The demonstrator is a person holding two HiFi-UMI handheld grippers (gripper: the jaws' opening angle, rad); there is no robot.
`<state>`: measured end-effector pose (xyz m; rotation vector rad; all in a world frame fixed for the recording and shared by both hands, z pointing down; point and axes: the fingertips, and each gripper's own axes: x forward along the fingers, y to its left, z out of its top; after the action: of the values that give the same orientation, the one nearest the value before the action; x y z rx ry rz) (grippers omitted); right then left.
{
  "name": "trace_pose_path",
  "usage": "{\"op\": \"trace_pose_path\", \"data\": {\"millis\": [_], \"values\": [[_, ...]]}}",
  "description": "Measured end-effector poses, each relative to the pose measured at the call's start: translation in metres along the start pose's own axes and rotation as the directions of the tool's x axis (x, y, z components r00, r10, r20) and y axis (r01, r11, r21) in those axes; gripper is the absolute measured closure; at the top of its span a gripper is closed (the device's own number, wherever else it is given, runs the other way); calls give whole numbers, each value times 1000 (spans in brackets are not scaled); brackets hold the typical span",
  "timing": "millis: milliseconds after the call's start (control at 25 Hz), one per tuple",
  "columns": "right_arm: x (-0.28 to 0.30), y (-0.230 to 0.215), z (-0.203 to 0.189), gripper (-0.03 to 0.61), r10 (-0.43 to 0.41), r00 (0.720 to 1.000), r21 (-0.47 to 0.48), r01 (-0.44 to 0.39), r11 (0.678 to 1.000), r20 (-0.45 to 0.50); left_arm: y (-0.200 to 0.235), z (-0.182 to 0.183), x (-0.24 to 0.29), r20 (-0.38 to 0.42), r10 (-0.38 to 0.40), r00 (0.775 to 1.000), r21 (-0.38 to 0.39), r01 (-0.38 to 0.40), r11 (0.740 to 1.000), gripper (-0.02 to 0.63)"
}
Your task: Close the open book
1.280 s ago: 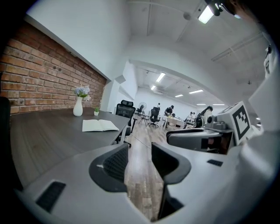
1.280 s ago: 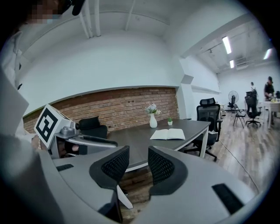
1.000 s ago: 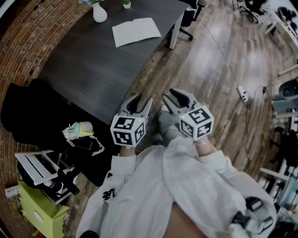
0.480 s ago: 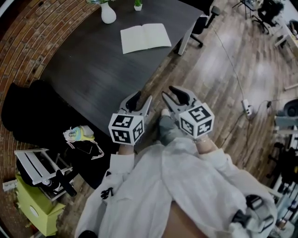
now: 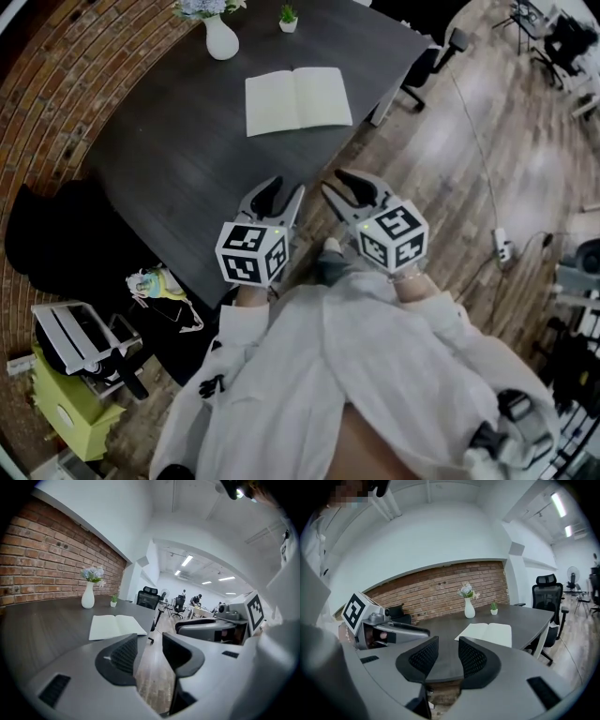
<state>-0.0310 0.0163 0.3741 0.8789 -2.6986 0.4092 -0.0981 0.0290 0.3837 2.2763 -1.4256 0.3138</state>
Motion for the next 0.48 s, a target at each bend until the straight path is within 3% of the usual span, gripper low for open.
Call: {"op": "trace_pose_path", "data": {"millis": [480], "values": [[35, -76, 26, 466, 94, 996, -32, -94, 995, -11, 18, 38, 70, 32, 90, 995, -37, -89, 995, 465]]}}
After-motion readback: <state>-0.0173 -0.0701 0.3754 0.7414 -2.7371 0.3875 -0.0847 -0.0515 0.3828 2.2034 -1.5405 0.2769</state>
